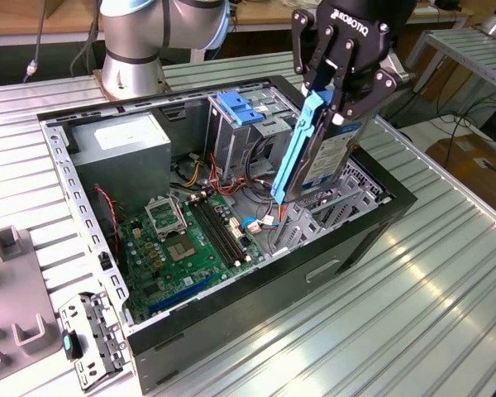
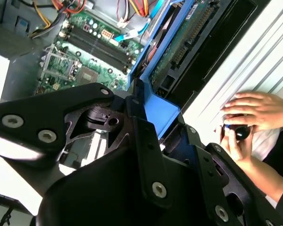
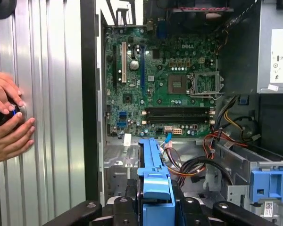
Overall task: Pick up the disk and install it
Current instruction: 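Insert the disk into the insertion slot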
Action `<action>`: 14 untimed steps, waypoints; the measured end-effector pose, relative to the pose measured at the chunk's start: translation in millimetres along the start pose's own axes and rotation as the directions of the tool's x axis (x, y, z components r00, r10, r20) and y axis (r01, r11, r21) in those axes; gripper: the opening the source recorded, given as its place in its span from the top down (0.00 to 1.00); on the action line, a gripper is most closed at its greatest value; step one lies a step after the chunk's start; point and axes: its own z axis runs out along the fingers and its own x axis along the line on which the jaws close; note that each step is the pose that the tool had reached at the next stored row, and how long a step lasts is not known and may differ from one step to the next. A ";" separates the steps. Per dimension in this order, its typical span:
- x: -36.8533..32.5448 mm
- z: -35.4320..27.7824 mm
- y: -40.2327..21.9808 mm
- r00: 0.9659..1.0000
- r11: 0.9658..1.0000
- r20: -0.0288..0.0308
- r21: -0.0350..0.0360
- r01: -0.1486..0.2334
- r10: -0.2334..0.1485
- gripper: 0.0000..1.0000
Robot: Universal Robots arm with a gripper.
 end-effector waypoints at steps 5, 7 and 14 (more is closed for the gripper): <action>1.1 3.2 -18.8 1.000 1.000 -0.001 0.000 0.000 0.000 0.63; 1.5 5.8 -29.4 1.000 1.000 -0.002 0.000 0.000 0.000 0.63; 2.0 13.9 -34.3 1.000 1.000 -0.006 0.005 0.000 0.000 0.63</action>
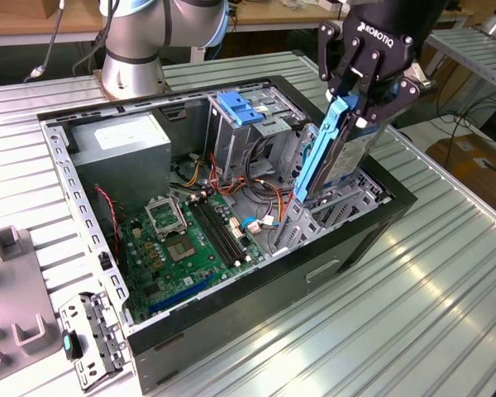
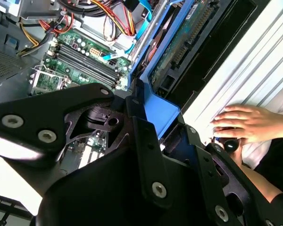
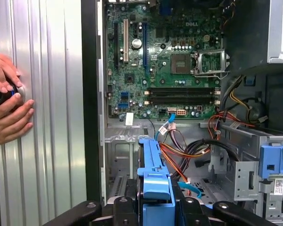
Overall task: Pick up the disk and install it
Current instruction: 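Insert the disk into the insertion slot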
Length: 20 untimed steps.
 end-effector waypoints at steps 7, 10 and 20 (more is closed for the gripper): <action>0.0 6.8 -3.8 1.000 1.000 -0.003 0.002 0.000 0.000 0.63; 0.0 8.2 -4.4 1.000 1.000 -0.003 0.002 0.000 0.000 0.63; 0.1 9.4 -4.4 1.000 1.000 -0.003 0.002 0.000 0.000 0.63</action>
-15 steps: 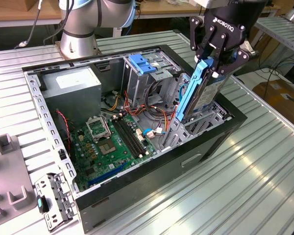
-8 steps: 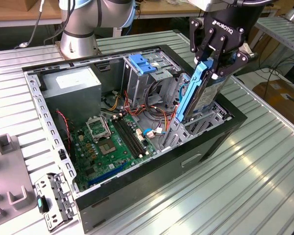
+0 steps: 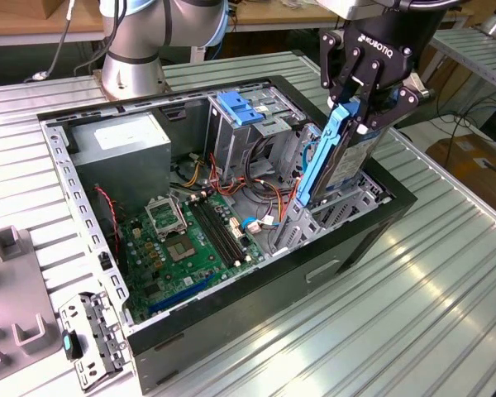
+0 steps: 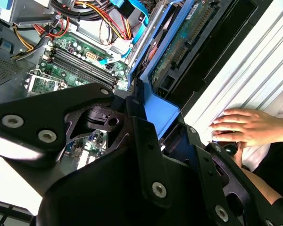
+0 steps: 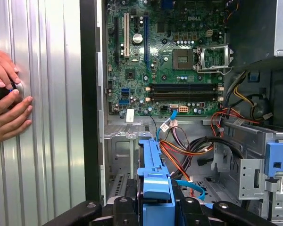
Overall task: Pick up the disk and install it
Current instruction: 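Insert the disk into the insertion slot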
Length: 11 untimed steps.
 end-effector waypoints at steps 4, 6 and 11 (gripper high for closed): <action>0.0 0.0 0.0 1.000 1.000 0.000 0.000 0.000 0.000 0.63; 0.1 -0.7 -0.1 1.000 1.000 0.000 0.000 0.000 0.000 0.63; 0.3 -2.6 -0.2 1.000 1.000 0.000 0.000 0.000 0.000 0.63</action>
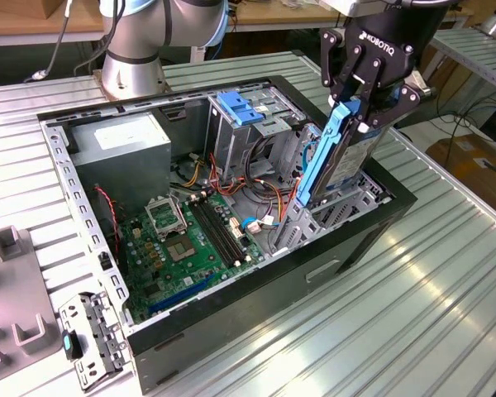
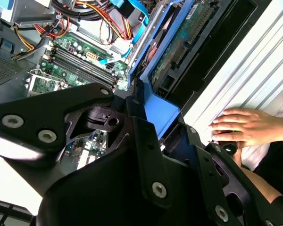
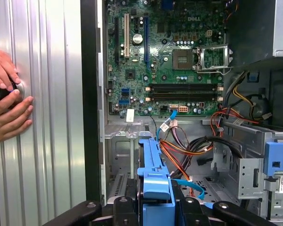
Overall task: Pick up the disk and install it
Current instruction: 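Insert the disk into the insertion slot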
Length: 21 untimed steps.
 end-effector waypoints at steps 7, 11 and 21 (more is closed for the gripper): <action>2.0 0.5 0.0 1.000 1.000 0.000 0.000 -0.002 0.002 0.63; 2.2 1.6 0.1 1.000 1.000 0.000 0.000 -0.003 0.003 0.63; 2.0 6.6 0.4 1.000 1.000 0.000 -0.001 -0.005 0.005 0.63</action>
